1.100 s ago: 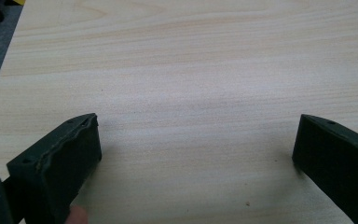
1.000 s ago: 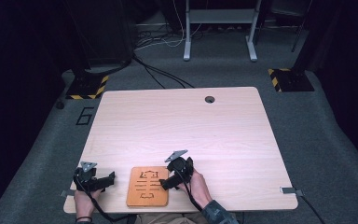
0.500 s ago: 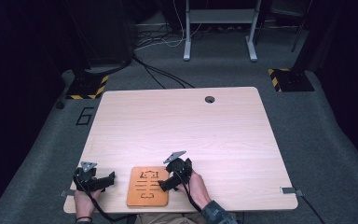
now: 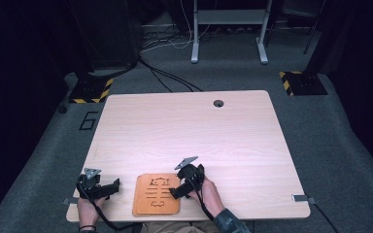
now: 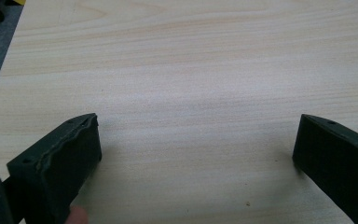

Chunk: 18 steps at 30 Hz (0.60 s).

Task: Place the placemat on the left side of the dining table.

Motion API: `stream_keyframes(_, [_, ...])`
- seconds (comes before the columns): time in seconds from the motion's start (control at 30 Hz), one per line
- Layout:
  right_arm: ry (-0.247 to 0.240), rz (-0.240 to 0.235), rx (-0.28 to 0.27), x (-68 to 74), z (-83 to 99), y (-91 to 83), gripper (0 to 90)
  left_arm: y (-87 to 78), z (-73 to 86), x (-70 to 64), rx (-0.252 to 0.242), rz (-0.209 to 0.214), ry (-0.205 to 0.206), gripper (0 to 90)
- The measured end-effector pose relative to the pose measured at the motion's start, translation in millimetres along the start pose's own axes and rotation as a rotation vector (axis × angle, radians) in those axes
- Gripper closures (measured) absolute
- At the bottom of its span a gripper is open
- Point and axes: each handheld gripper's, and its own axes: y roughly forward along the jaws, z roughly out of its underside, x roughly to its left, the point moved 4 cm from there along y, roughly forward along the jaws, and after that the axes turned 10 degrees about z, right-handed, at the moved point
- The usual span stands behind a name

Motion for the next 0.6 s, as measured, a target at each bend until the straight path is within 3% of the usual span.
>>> stream_keyframes(0.27, [0.027, 0.009, -0.033, -7.2, 8.2, -4.4, 0.0, -0.1, 0.0, 0.1, 0.001, 0.000, 0.001, 0.7])
stream_keyframes(0.6, [0.021, 0.053, -0.064, -16.4, 21.2, -10.4, 0.0, -0.1, 0.1, -0.1, 0.003, -0.009, -0.005, 0.2])
